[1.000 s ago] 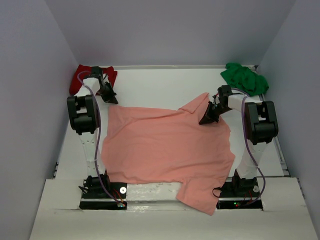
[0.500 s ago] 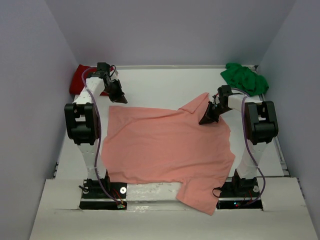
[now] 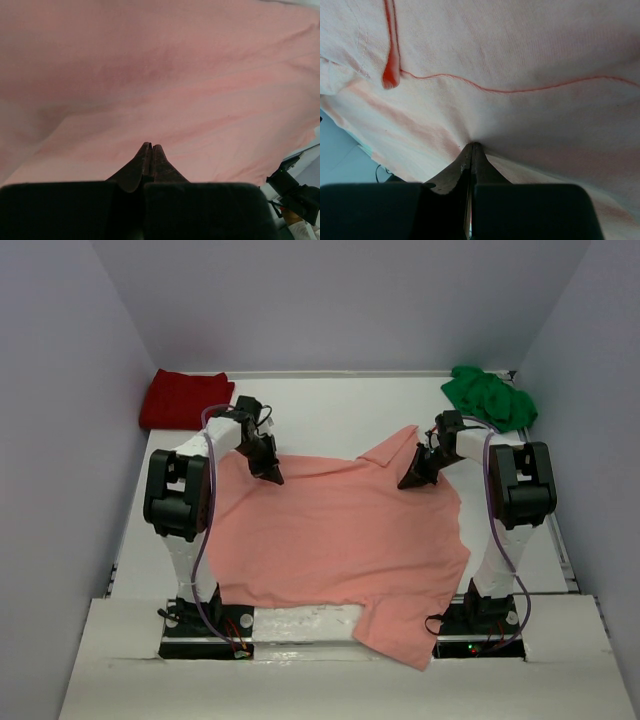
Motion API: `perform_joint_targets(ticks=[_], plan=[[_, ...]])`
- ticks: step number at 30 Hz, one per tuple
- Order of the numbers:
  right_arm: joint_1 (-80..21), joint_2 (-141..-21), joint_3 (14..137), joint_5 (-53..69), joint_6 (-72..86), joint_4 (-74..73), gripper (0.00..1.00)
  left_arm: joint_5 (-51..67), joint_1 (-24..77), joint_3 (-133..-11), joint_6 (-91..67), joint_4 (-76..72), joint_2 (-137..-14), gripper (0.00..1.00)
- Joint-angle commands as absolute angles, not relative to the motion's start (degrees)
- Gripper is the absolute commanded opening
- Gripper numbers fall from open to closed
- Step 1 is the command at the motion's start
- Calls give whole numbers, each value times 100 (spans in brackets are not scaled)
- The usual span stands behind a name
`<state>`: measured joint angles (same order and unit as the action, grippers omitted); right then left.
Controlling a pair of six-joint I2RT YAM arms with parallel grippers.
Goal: Fold and stack the t-shirts
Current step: Flatten out the tshirt
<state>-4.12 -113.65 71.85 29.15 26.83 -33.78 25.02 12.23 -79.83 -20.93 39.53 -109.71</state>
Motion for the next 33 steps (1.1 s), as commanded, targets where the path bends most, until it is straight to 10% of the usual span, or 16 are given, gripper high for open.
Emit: perform_joint_targets(ticks=[1, 33], plan=[[-492, -11531, 7128, 2487, 2540, -3410, 0, 2523, 1248, -7937, -2206, 3745, -10775, 0], [-492, -11434, 7110, 2452, 2461, -3472, 0, 1494, 923, -9115, -2013, 3472, -12155, 0]])
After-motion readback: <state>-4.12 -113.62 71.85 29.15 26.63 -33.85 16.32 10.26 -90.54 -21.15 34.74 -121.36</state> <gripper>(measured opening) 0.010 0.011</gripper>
